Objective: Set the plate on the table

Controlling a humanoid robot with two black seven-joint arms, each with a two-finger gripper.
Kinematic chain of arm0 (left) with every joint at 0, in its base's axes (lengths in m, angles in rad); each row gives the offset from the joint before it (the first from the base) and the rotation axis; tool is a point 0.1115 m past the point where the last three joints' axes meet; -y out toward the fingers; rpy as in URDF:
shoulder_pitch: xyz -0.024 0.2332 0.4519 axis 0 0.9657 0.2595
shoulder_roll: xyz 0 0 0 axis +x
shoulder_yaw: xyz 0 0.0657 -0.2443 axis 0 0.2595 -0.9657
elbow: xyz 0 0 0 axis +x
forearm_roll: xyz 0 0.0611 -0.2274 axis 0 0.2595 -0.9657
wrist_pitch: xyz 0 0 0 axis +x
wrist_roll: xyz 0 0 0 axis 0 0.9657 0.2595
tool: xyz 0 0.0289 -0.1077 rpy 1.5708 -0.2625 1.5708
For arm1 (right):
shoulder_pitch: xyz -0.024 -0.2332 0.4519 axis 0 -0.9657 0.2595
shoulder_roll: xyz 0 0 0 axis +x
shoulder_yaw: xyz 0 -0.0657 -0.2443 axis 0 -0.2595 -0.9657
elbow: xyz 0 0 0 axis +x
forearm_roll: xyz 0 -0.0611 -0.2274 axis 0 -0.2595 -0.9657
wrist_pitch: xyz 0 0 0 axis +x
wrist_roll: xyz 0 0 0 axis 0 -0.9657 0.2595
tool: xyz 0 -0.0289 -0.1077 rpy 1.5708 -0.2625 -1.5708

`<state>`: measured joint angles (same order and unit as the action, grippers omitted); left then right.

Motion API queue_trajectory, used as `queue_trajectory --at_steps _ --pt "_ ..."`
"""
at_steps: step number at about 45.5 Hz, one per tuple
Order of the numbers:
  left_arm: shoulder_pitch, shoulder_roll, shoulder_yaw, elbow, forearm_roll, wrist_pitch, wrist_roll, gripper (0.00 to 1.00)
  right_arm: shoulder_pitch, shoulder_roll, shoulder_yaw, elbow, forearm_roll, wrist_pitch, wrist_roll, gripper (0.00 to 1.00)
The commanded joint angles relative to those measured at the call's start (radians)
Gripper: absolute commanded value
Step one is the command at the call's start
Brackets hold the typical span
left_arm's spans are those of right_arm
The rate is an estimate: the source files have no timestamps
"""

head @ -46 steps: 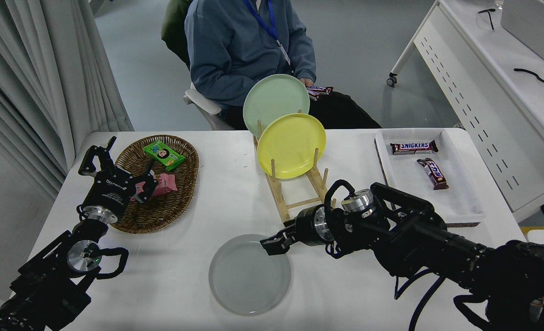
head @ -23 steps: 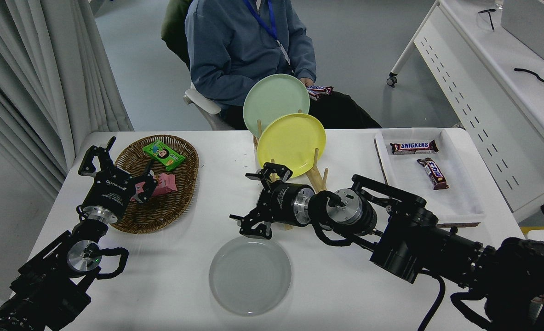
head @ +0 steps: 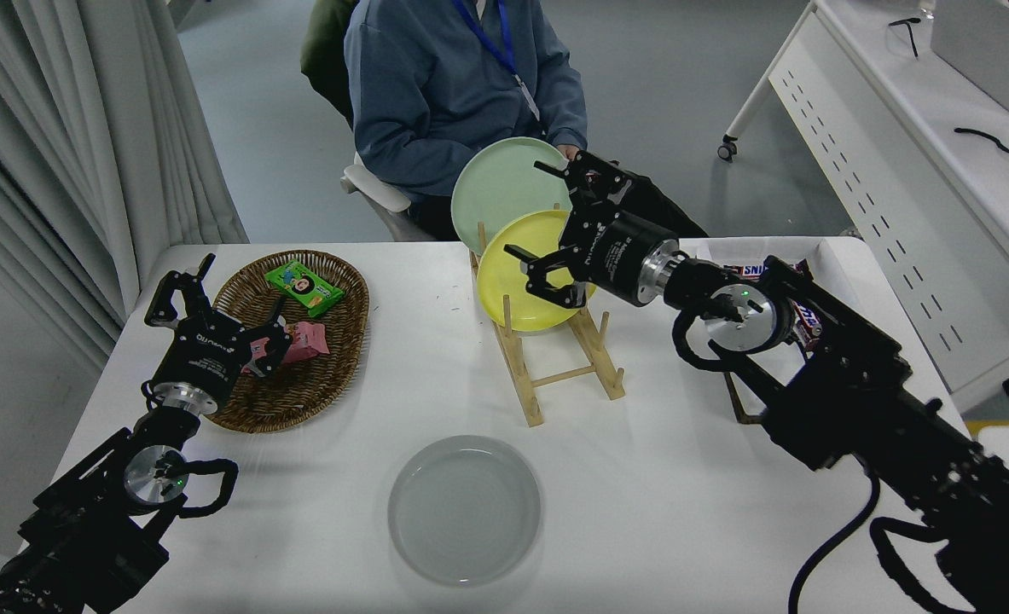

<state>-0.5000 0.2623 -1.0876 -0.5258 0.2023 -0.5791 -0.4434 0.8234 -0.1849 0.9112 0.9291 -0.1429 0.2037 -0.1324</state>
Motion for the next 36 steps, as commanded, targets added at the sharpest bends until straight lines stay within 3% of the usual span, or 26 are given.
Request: queue_trajectory --at_steps 1,13,20,30,36 --pt "0.0 0.0 0.0 0.001 0.0 -0.001 0.0 1.0 -0.119 -0.064 0.178 -0.03 -0.044 0.069 0.033 1.0" --pt "0.0 0.0 0.0 0.001 0.0 -0.001 0.0 1.0 -0.297 -0.071 0.444 -0.039 -0.173 0.102 0.033 1.0" --pt "0.0 0.0 0.0 0.0 0.0 -0.001 0.0 1.0 -0.342 0.01 0.552 -0.125 -0.184 0.108 0.039 1.0" --pt "0.0 0.0 0.0 0.0 0.0 -0.001 0.0 1.0 -0.365 0.137 0.672 -0.211 -0.179 0.114 0.187 1.0" --pt "0.0 0.0 0.0 0.0 0.0 -0.001 0.0 1.0 -0.363 0.154 0.69 -0.213 -0.179 0.112 0.214 1.0"
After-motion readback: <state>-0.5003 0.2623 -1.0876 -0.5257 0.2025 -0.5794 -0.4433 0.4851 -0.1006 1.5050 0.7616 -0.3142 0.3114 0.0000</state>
